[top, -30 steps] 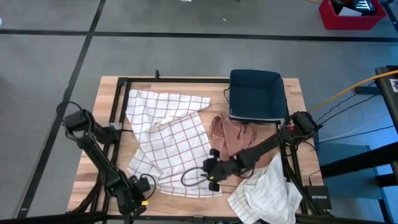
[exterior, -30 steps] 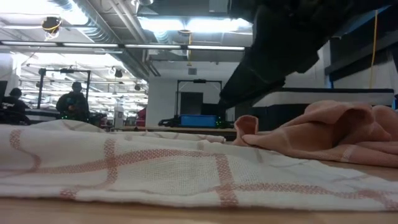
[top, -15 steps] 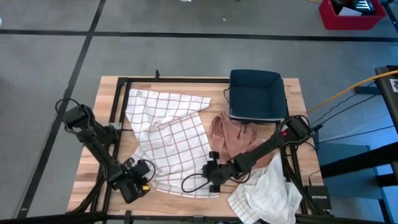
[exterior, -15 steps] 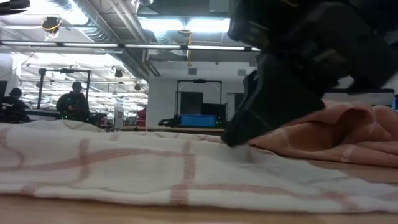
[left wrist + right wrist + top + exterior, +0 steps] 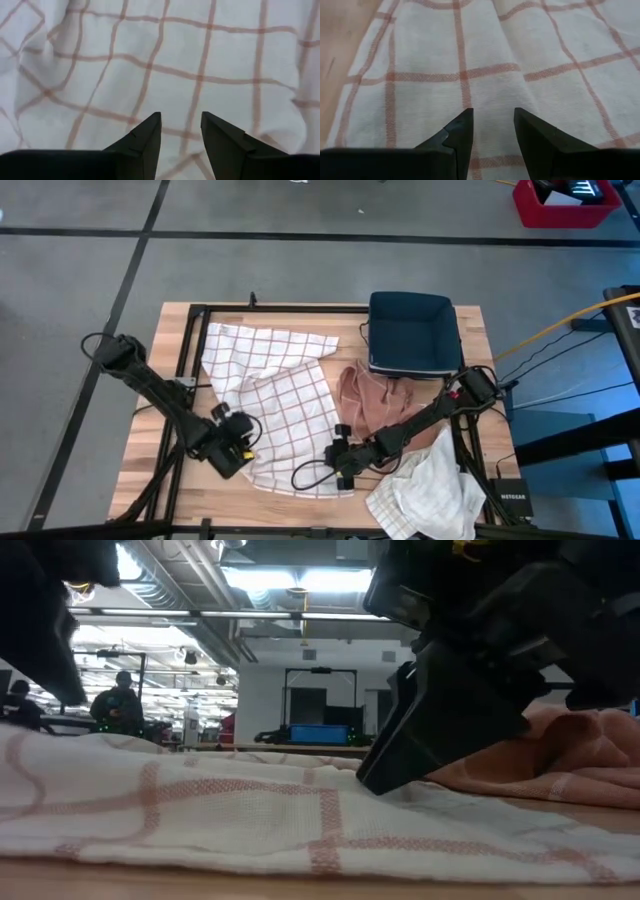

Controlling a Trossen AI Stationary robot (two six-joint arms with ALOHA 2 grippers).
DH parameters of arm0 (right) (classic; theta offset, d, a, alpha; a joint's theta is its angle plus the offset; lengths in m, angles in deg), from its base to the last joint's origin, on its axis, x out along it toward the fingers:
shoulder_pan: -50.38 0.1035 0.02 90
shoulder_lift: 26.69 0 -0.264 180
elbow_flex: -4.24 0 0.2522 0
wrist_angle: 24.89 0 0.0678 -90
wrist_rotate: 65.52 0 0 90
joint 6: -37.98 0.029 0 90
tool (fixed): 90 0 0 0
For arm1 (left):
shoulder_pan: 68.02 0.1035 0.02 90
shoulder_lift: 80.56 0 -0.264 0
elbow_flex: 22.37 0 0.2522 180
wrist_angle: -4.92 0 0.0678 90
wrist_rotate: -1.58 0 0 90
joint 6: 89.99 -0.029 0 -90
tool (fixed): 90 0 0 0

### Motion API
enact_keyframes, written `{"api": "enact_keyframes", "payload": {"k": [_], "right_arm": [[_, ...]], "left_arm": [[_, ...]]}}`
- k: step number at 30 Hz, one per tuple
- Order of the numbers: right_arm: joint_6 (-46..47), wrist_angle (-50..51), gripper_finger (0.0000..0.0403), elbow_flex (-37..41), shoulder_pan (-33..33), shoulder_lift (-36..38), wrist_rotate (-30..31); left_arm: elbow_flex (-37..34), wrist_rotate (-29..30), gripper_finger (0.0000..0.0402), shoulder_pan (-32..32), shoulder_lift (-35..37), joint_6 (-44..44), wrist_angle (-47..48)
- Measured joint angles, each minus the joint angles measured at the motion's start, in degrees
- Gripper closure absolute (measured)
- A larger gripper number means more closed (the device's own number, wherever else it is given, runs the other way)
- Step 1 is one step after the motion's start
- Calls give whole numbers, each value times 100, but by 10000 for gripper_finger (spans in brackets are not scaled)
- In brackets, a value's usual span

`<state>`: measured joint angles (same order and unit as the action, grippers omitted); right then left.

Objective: Fold towel
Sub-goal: Fold the brown striped towel on the table

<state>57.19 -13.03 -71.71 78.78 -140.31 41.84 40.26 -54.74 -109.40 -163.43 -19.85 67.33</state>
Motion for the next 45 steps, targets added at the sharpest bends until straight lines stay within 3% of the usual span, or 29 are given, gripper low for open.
{"api": "enact_keyframes", "payload": {"k": [4,10,16,23,28,35,39,45], "right_arm": [[0,2,259,1,2,0,-46],[-1,-1,259,1,7,2,-42],[-2,-10,259,1,7,2,-41],[-2,-13,259,1,7,7,-38],[-2,-18,259,1,7,9,-35],[-2,-16,259,1,7,9,-26],[-16,-35,259,0,7,-11,-24],[-16,-64,259,-10,7,-185,-104]], "left_arm": [[252,-713,269,180,58,-95,-26],[999,-959,269,-645,179,550,-635],[810,-1575,269,-1511,-219,2263,-758],[277,-2376,269,-1795,-749,3311,-737],[104,-2248,269,-1657,-813,3609,-123],[106,-1254,269,-1440,-643,3923,938],[108,-443,269,-1099,-573,3536,1032],[-402,-178,269,-381,-680,2758,501]]}}
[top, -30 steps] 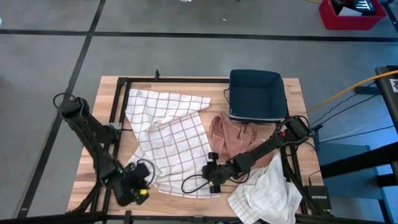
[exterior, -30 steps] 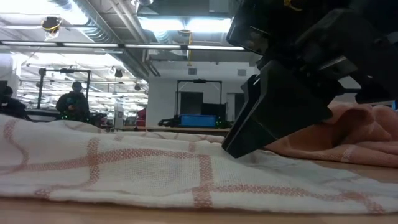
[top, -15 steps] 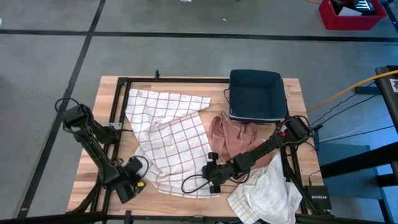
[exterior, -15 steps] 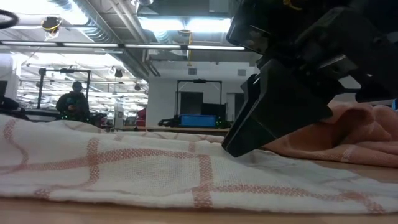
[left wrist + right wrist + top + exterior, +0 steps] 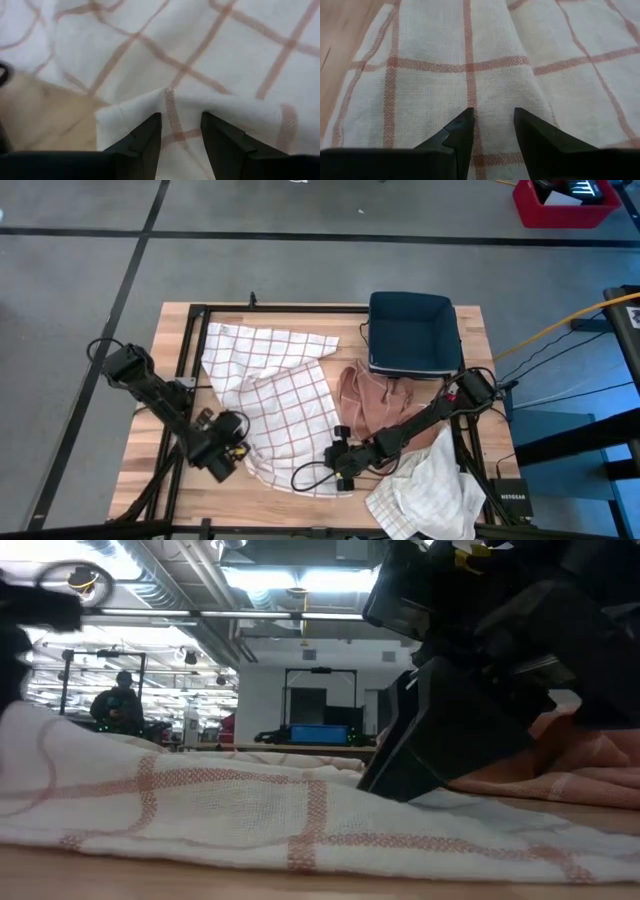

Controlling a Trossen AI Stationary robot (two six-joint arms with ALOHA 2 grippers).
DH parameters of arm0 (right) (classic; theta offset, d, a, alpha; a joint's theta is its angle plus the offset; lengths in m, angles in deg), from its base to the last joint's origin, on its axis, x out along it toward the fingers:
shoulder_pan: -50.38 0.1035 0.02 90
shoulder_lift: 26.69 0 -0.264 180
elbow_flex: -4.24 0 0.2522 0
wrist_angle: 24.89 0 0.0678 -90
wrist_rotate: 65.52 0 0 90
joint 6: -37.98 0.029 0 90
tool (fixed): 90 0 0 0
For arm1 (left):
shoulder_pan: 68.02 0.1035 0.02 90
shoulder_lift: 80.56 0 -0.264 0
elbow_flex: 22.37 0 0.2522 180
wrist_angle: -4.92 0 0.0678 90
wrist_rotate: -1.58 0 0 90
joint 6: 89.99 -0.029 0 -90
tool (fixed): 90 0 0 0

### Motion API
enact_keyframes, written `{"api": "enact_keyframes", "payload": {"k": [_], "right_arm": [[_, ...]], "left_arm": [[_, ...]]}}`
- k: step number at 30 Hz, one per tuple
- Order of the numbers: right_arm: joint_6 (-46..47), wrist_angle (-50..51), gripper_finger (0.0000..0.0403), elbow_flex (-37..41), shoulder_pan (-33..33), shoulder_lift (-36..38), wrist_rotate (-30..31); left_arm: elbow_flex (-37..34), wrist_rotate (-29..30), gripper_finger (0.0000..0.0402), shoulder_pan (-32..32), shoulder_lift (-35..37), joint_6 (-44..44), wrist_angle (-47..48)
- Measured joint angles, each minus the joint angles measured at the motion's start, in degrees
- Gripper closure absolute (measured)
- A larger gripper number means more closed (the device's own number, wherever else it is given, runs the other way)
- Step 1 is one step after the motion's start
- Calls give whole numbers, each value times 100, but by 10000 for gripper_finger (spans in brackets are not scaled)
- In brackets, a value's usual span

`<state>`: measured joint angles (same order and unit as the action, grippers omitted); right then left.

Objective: Fold towel
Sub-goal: Fold the brown striped towel on the table

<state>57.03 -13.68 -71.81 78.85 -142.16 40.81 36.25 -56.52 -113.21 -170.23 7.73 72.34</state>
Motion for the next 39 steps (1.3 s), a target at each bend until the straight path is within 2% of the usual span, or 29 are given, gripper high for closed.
{"api": "enact_keyframes", "payload": {"k": [3,9,16,19,21,23,27,30,34,36,39], "right_arm": [[1,-60,259,-7,0,-29,-52],[-2,-109,259,-4,0,-38,-88],[-1,-115,259,0,-2,-42,-90],[1,-116,259,2,-1,-42,-93],[1,-117,259,2,0,-44,-93],[-1,-115,259,2,0,-44,-124],[-2,-113,259,4,-2,-44,-154],[-1,-111,259,4,-2,-46,-158],[-2,-111,259,4,-2,-48,-173],[-2,-113,259,4,-2,-51,-174],[-2,-127,259,7,-2,-51,-178]], "left_arm": [[-83,303,269,354,7,-381,-337],[-35,838,269,908,7,-990,-371],[-108,2114,269,1313,7,-1685,-682],[-46,2292,269,1421,32,-1811,-592],[200,2057,269,1411,153,-2106,-584],[537,1576,269,1241,345,-2518,-613],[1113,721,269,545,596,-2790,-661],[1198,55,269,-76,618,-2305,-679],[935,-1143,269,-807,450,-975,-859],[841,-1350,269,-1077,319,-521,-1001],[637,-1206,269,-1309,86,-102,-931]]}}
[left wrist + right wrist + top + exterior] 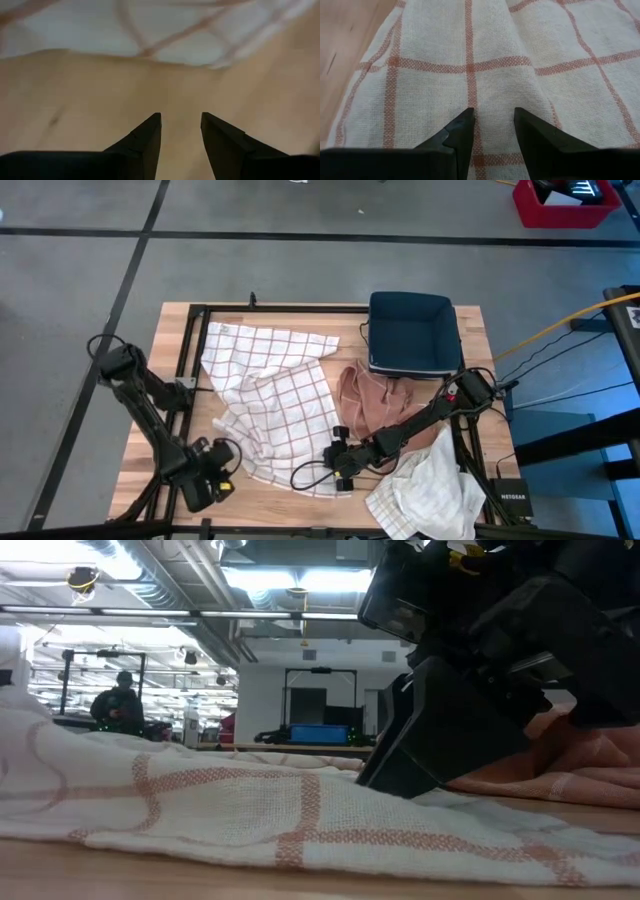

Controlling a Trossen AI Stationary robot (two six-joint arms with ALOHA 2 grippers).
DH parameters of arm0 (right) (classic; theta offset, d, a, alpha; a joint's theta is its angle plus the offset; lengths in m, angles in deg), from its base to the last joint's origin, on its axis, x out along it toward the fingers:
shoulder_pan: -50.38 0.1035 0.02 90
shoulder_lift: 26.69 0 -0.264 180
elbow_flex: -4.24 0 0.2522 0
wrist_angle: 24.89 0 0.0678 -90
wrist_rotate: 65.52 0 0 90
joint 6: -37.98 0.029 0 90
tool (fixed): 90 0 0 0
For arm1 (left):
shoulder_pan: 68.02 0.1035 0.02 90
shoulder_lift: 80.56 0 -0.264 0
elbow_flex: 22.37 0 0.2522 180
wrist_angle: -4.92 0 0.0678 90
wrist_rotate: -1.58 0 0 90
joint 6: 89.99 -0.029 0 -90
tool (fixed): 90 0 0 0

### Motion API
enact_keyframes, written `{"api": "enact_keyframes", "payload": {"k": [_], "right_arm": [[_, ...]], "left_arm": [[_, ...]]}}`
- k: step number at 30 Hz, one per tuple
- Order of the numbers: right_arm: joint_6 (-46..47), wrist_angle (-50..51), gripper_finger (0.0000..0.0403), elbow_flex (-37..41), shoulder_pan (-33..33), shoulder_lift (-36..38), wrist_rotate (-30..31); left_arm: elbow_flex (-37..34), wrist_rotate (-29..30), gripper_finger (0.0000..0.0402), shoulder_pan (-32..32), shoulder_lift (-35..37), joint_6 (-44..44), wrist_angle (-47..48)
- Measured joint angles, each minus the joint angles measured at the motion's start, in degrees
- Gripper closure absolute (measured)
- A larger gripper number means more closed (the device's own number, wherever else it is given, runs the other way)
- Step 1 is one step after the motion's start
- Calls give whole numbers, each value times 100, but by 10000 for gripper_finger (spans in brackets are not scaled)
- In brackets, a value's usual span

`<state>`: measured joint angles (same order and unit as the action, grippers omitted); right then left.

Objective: Fold towel
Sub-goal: Fold the brown striped towel on the table

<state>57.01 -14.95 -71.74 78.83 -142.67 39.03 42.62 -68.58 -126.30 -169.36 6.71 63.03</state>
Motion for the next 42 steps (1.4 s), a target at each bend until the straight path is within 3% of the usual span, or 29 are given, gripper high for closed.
{"api": "enact_keyframes", "payload": {"k": [8,17,23,36,42], "right_arm": [[-2,-71,259,7,0,-7,-11],[-2,-76,259,7,0,-7,-1],[-4,-78,259,7,2,-7,4],[-4,-80,259,7,2,-7,22],[-4,-80,259,7,2,-7,20]], "left_arm": [[-318,753,269,188,-594,-237,44],[-316,2303,269,915,-491,-890,168],[-313,3040,269,1658,-488,-1514,150],[-1067,3073,269,3445,-484,-3129,-1261],[-1628,3245,269,4206,-538,-4050,-2873]]}}
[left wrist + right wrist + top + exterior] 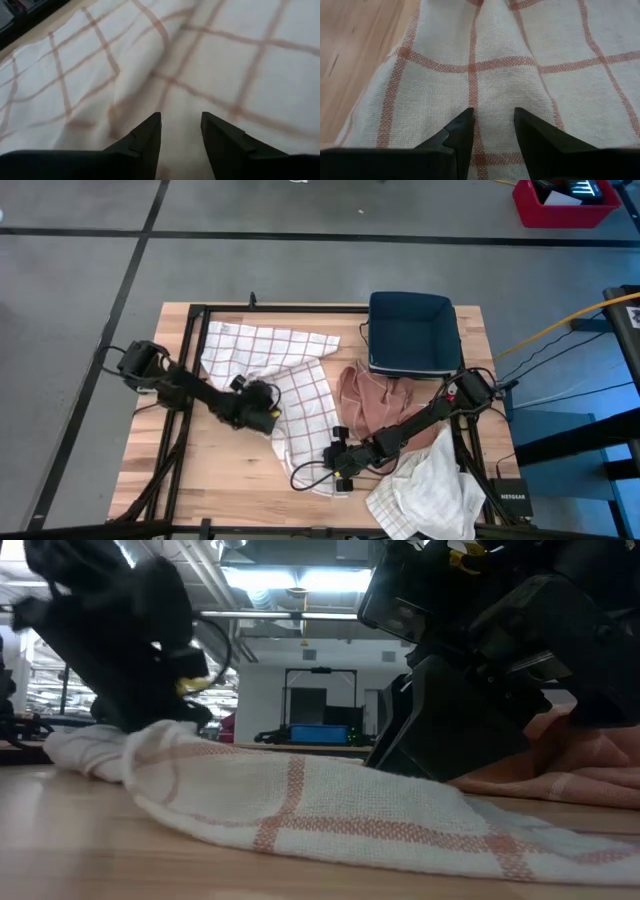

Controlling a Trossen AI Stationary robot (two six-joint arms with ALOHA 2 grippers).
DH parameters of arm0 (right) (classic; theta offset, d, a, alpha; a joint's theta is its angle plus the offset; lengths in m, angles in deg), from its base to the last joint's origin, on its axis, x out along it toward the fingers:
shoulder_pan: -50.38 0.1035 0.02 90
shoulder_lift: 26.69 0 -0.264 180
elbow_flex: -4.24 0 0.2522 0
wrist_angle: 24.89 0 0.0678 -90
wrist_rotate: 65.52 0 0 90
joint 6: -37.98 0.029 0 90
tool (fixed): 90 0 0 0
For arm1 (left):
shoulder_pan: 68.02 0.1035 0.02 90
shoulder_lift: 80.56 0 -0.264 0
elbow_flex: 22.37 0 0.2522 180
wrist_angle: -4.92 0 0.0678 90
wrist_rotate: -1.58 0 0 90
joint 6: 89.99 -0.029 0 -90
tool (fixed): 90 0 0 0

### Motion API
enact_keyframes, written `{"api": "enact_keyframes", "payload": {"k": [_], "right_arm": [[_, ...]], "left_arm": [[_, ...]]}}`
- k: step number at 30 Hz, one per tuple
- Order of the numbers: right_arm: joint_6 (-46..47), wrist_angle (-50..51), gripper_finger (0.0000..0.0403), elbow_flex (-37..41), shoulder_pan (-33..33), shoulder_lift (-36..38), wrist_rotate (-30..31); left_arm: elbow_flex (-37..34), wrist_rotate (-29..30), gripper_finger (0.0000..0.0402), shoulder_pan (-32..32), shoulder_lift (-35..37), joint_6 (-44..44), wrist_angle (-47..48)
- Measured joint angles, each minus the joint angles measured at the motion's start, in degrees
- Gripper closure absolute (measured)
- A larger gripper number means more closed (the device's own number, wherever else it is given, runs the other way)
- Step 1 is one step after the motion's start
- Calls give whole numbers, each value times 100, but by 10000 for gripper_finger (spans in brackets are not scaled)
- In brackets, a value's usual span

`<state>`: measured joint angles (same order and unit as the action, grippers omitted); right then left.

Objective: Fold towel
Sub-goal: Fold the brown striped towel on the table

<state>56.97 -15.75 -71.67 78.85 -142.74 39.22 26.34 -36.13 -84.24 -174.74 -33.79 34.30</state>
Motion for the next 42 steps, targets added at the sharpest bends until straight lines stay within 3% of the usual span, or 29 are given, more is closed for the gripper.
{"api": "enact_keyframes", "payload": {"k": [5,10,16,19,21,24,27,42], "right_arm": [[0,-2,259,0,0,0,-3],[0,-4,259,-2,0,0,-5],[0,-4,259,-4,0,0,-8],[2,-4,259,-4,-1,0,-14],[0,-4,259,-4,-2,0,-21],[2,-5,259,-4,-2,0,-24],[2,-29,259,-4,-2,0,-28],[0,-114,259,0,0,-9,9]], "left_arm": [[-366,74,269,603,-170,-730,-1463],[-46,-295,269,619,262,-1494,-1425],[697,-427,269,-297,1663,-2201,-553],[733,-1101,269,-1124,2225,-2380,-505],[692,-1493,269,-1682,2356,-2025,-176],[675,-1633,269,-2410,2230,-1271,622],[661,-1624,269,-2790,1917,-1139,1145],[672,-1571,269,-2460,468,-1263,1392]]}}
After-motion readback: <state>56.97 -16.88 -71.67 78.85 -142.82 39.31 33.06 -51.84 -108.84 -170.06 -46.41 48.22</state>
